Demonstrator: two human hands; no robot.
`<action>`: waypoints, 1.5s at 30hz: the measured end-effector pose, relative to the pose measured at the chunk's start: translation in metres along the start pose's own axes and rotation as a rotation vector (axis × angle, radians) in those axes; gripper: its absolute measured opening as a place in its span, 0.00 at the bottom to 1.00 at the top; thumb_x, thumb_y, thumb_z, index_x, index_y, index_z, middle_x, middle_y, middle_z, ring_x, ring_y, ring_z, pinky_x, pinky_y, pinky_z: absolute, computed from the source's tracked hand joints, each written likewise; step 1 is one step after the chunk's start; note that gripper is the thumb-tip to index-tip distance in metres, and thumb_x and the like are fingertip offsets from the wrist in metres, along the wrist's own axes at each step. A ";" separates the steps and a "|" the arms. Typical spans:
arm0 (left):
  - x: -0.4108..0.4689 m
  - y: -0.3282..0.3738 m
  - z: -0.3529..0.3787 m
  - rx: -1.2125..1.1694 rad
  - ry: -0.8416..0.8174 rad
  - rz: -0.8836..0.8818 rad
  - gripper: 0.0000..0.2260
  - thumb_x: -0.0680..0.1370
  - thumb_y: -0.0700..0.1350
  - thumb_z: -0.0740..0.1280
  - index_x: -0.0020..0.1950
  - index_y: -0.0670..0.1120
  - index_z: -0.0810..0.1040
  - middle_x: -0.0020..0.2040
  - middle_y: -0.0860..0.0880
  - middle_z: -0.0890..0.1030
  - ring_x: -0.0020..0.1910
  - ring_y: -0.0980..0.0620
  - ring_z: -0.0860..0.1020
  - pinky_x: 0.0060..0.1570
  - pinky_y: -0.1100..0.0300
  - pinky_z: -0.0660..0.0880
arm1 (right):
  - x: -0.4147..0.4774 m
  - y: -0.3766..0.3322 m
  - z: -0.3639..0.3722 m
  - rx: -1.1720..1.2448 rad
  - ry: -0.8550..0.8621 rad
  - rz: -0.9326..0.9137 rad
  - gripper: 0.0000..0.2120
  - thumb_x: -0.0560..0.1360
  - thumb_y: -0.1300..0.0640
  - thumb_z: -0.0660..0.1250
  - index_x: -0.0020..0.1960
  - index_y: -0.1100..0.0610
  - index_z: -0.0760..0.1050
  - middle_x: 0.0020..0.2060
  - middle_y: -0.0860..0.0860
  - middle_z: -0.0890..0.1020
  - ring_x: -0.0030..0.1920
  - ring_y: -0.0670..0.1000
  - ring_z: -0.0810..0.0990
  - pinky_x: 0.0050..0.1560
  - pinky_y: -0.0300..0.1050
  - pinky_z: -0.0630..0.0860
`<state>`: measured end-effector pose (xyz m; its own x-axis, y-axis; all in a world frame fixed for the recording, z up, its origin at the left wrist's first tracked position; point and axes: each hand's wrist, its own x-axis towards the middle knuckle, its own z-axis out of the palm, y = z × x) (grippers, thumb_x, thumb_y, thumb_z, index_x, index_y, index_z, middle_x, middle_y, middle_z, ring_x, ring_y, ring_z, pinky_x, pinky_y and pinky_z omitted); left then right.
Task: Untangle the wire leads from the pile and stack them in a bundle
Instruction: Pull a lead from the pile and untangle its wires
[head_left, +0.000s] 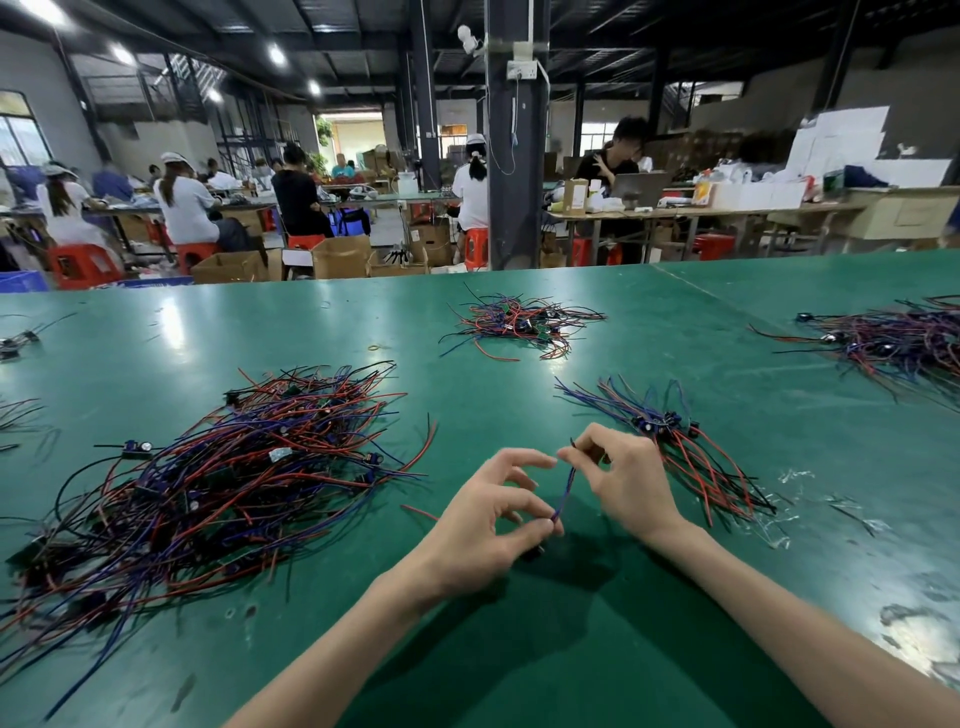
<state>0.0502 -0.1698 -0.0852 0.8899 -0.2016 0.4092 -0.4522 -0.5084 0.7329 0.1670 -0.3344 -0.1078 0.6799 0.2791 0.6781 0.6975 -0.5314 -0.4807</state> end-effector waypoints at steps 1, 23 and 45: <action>-0.001 0.001 0.001 0.002 -0.016 0.019 0.04 0.75 0.36 0.70 0.43 0.42 0.85 0.61 0.56 0.76 0.55 0.57 0.74 0.56 0.62 0.73 | -0.001 -0.002 0.002 0.081 -0.028 0.063 0.11 0.70 0.58 0.75 0.33 0.57 0.75 0.25 0.45 0.76 0.27 0.46 0.72 0.34 0.41 0.70; 0.002 -0.022 -0.008 0.077 -0.091 -0.142 0.07 0.78 0.37 0.65 0.42 0.47 0.74 0.48 0.45 0.80 0.44 0.53 0.74 0.50 0.57 0.70 | 0.002 -0.035 -0.006 0.998 -0.212 0.684 0.09 0.63 0.55 0.74 0.29 0.56 0.76 0.29 0.56 0.83 0.25 0.47 0.74 0.31 0.36 0.68; 0.005 -0.009 -0.004 -0.245 -0.042 -0.536 0.08 0.71 0.39 0.68 0.32 0.45 0.76 0.30 0.47 0.76 0.26 0.52 0.71 0.27 0.65 0.67 | 0.011 -0.013 -0.012 0.767 0.042 0.583 0.11 0.71 0.61 0.73 0.31 0.58 0.77 0.26 0.52 0.81 0.25 0.46 0.76 0.28 0.32 0.70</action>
<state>0.0579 -0.1628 -0.0873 0.9975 -0.0051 -0.0711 0.0651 -0.3416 0.9376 0.1628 -0.3343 -0.0875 0.9680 0.1003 0.2302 0.2212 0.0935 -0.9707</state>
